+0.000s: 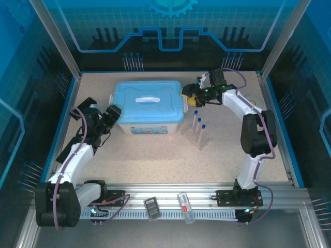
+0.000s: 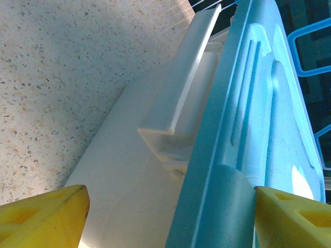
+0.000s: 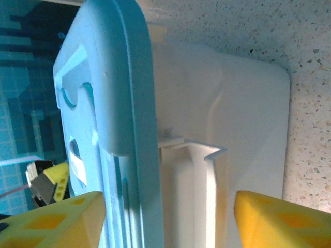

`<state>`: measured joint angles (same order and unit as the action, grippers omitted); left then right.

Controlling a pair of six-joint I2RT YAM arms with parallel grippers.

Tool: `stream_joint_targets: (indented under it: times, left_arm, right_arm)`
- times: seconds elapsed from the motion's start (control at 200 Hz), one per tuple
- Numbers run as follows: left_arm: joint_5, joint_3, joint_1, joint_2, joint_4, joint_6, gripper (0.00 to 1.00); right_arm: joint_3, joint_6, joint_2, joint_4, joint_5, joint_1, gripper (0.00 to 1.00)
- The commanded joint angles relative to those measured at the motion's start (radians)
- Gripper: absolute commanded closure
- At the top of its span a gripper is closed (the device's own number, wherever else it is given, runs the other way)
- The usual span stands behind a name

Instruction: Organize the chemistry lab equipment

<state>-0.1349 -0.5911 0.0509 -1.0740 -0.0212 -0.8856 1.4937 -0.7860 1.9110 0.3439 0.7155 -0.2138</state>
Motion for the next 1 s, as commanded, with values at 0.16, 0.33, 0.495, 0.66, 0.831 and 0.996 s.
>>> stream_joint_targets:
  times: [0.16, 0.33, 0.495, 0.66, 0.831, 0.996]
  left_arm:
    - [-0.016, 0.014, 0.0, -0.017, 0.098, 0.017, 0.15]
    - [-0.055, 0.007, 0.054, -0.024, 0.081, 0.014, 0.1]
    - [-0.093, -0.007, 0.114, -0.037, 0.049, 0.029, 0.08]
    - [-0.13, -0.013, 0.159, -0.073, -0.041, 0.009, 0.08]
    - [-0.172, -0.041, 0.164, -0.13, -0.117, -0.013, 0.08]
    - [-0.185, -0.054, 0.164, -0.166, -0.198, -0.038, 0.07]
  right_arm:
    - [-0.042, -0.035, 0.013, -0.095, 0.112, -0.013, 0.28]
    - [-0.062, -0.093, 0.044, -0.176, 0.184, -0.012, 0.29]
    - [-0.086, -0.151, 0.044, -0.258, 0.209, -0.007, 0.37]
    - [-0.051, -0.101, 0.035, -0.185, 0.176, -0.007, 0.44]
    - [-0.029, -0.074, 0.018, -0.136, 0.15, -0.008, 0.47]
    - [-0.01, -0.072, 0.015, -0.122, 0.137, -0.012, 0.49]
